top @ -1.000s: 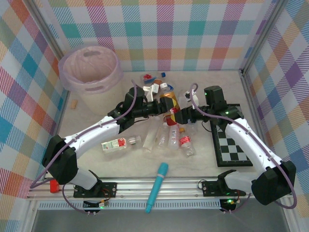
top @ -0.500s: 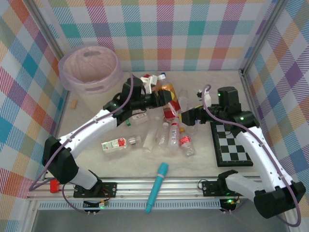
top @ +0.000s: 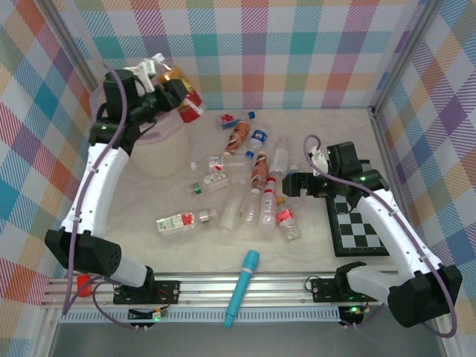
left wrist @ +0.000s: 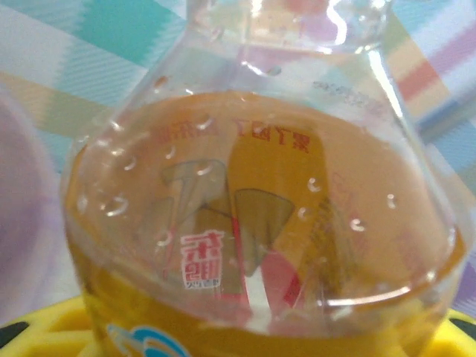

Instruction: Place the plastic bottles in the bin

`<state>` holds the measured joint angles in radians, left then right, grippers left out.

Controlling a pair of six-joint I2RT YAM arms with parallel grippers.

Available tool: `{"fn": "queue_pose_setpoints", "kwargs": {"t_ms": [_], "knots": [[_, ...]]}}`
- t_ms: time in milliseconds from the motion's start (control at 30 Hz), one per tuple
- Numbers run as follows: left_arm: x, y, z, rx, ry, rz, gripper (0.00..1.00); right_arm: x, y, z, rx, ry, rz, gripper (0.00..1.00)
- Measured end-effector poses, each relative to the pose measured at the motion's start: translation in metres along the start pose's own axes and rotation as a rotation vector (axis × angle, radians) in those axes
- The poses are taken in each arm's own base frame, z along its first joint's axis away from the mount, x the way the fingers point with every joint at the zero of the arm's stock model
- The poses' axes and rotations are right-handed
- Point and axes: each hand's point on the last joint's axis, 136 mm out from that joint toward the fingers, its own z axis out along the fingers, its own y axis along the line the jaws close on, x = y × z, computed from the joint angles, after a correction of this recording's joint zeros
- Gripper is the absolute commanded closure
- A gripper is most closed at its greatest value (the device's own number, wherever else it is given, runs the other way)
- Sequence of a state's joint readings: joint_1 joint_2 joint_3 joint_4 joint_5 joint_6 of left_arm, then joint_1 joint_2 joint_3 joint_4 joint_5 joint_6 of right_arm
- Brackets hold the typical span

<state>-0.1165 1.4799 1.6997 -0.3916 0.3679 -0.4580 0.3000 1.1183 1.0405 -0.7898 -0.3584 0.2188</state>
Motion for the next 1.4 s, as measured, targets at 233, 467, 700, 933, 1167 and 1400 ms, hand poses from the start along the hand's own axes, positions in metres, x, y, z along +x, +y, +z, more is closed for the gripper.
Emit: {"fn": "queue_pose_setpoints", "kwargs": {"t_ms": [233, 467, 700, 933, 1167, 1400], "knots": [[-0.069, 0.067, -0.015, -0.202, -0.148, 0.015, 1.00, 0.021, -0.016, 0.006, 0.060, 0.064, 0.051, 0.01], [-0.072, 0.136, 0.022, -0.405, -0.059, 0.054, 1.00, 0.027, -0.023, 0.007, 0.086, 0.082, 0.079, 0.01], [-0.009, 0.203, 0.049, -0.556, 0.194, 0.076, 1.00, 0.031, -0.025, 0.009, 0.094, 0.092, 0.093, 0.01], [0.036, 0.239, 0.061, -0.602, 0.367, 0.110, 0.96, 0.033, -0.031, 0.015, 0.113, 0.117, 0.118, 0.01], [0.073, 0.263, 0.069, -0.619, 0.482, 0.123, 0.75, 0.045, -0.039, 0.022, 0.138, 0.173, 0.176, 0.01], [0.091, 0.272, 0.069, -0.624, 0.532, 0.123, 0.30, 0.074, -0.051, 0.032, 0.165, 0.251, 0.237, 0.02]]}}
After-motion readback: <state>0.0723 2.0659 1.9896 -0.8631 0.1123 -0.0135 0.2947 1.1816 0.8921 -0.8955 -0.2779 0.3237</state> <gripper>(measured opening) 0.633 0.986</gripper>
